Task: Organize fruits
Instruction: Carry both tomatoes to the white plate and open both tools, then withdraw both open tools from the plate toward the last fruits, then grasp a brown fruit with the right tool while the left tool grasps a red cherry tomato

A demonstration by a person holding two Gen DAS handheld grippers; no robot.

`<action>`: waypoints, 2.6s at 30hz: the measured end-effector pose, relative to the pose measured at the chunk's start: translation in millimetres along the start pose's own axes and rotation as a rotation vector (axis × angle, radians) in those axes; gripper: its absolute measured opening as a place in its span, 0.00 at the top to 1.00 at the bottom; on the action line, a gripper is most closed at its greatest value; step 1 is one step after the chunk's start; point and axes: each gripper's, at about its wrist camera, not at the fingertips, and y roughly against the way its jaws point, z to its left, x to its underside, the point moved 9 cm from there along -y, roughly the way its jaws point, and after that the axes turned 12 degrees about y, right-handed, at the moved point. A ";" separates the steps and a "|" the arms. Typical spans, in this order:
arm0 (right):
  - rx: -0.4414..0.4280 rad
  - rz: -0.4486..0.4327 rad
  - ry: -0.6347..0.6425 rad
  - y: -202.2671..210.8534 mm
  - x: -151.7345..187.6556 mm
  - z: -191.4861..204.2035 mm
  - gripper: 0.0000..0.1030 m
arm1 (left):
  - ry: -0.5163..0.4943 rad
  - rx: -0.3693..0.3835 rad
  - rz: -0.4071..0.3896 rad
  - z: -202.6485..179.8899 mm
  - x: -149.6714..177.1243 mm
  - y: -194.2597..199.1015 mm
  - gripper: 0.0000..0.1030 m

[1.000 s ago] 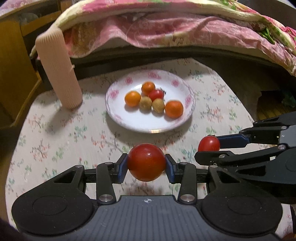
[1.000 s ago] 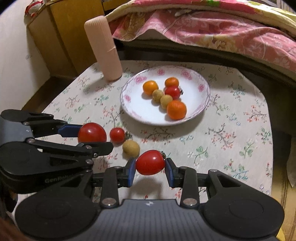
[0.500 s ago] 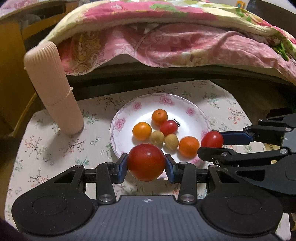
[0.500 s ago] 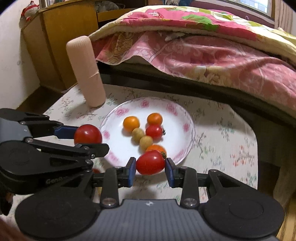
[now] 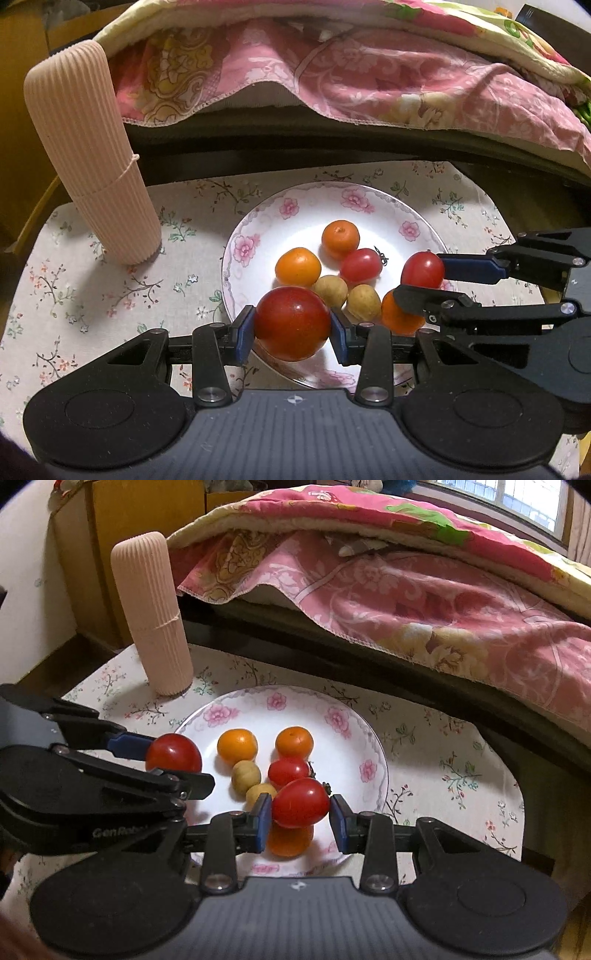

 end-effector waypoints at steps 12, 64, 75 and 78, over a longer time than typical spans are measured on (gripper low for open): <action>0.006 -0.022 0.012 -0.6 -1.7 -1.3 0.59 | 0.040 0.004 -0.001 4.7 -4.2 0.2 0.46; -0.163 0.038 0.068 37.2 46.1 87.3 0.55 | 0.036 -0.011 -0.036 36.0 39.2 72.1 0.33; -0.178 0.085 0.118 6.8 45.8 104.3 0.55 | 0.041 -0.017 0.000 48.3 45.7 59.9 0.32; -0.172 0.108 0.086 2.3 48.7 98.4 0.61 | 0.040 -0.011 0.012 47.5 46.8 55.9 0.32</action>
